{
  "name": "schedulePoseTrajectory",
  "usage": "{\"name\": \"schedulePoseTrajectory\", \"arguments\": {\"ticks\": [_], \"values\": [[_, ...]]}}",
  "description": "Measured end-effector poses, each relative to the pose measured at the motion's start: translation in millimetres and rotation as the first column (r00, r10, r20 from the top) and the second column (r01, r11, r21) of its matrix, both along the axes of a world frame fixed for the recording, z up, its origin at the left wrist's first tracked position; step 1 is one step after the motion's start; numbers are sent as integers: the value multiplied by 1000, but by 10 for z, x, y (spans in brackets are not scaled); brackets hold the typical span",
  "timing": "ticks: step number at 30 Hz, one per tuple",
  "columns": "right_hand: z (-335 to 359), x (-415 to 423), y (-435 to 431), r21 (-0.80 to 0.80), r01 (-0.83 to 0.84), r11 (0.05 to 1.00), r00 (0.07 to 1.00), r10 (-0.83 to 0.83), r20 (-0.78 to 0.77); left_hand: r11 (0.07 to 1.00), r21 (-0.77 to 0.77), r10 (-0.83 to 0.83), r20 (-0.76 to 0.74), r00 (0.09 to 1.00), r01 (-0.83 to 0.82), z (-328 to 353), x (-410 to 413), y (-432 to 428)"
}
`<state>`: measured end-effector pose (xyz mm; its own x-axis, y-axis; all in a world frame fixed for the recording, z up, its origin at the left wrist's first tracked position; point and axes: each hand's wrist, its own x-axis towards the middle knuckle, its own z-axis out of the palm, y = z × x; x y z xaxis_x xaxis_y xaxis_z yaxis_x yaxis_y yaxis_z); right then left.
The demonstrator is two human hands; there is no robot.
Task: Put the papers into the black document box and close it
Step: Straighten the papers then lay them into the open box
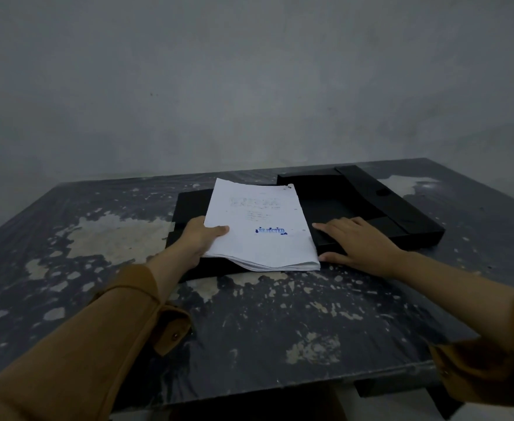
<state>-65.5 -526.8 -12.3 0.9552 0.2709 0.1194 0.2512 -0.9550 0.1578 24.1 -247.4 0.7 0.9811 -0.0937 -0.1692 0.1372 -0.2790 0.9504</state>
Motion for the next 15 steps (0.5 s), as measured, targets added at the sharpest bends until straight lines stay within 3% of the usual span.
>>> {"name": "schedulePoseTrajectory", "arguments": {"ticks": [15], "values": [[-58,49,642,118,-66,991,997,62,40,983,88,156,41,987,-159,39,50,449]]}}
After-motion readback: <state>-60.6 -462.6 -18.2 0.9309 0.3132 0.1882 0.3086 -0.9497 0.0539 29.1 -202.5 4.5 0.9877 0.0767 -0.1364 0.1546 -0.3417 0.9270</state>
